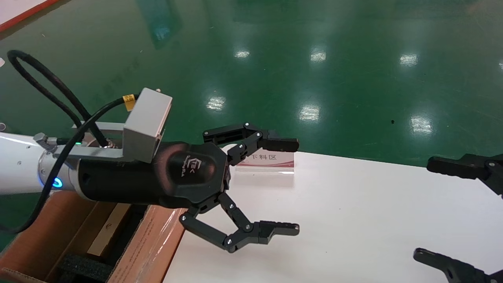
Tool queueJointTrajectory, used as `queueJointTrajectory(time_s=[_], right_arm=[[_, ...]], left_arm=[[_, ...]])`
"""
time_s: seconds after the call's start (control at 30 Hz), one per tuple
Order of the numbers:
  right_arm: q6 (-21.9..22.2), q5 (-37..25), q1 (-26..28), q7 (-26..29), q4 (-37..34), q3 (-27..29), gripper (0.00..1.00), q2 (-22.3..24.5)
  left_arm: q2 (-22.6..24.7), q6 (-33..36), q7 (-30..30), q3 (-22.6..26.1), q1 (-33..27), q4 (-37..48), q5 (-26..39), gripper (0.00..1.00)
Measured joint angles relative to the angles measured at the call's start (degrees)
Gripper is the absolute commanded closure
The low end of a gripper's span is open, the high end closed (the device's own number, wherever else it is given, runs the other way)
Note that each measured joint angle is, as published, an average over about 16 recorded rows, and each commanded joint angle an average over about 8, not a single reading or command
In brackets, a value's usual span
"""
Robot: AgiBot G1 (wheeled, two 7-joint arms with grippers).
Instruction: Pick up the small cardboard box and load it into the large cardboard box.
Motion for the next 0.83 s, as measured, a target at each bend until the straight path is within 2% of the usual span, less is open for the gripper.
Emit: queueJointTrajectory(time_s=[0.83], right_arm=[[0.00,0.00,0.00,-0.01,0.00,-0.03,0.00,0.00]], left_arm=[[0.00,-0.09,-0.01,0.23,-0.13,0.06,0.06,0.00]])
